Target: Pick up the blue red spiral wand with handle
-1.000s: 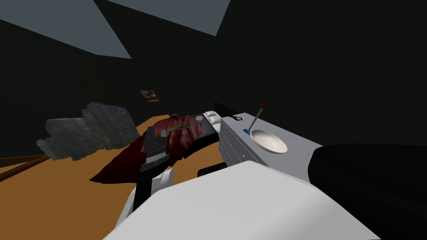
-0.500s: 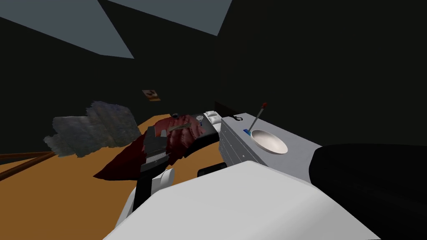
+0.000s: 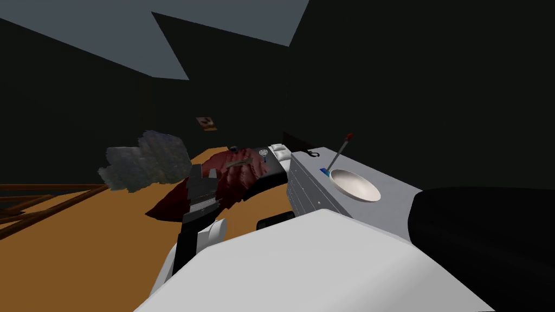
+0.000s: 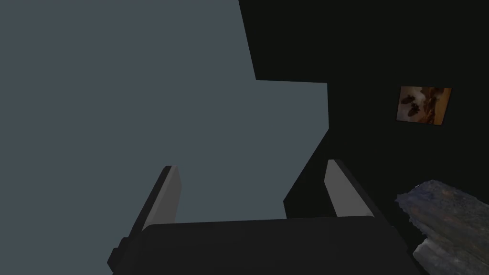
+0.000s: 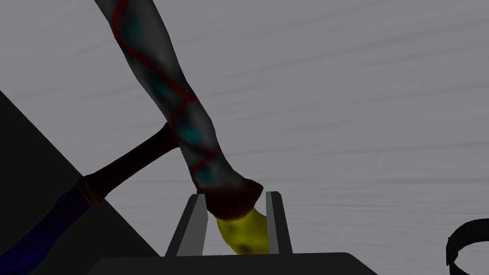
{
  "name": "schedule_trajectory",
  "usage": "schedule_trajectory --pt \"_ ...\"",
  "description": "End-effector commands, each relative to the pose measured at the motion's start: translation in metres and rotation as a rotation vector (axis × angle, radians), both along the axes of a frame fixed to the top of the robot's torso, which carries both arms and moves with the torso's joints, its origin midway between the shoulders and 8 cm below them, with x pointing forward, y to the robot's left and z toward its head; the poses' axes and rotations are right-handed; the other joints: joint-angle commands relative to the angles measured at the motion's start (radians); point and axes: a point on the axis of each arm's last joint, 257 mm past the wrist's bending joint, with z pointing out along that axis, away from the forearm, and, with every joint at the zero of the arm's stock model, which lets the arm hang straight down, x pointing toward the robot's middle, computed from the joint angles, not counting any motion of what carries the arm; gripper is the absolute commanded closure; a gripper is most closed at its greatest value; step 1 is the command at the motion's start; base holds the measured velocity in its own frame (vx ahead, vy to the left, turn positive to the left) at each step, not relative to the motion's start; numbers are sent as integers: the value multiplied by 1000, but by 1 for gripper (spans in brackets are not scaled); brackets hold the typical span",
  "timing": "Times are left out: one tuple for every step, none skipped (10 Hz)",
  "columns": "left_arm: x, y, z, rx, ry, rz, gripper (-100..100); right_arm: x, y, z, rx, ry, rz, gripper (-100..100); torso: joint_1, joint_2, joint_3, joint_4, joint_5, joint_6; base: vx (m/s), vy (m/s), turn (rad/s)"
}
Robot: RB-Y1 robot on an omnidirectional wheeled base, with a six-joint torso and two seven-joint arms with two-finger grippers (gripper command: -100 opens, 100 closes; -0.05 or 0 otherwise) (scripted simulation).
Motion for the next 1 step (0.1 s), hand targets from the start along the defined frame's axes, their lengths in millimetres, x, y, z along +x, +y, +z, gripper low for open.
schedule_trajectory --pt "0 0 0 0 0 0 0 0 0 0 0 0 0 0 0 0 0 0 0 0 0 0 0"
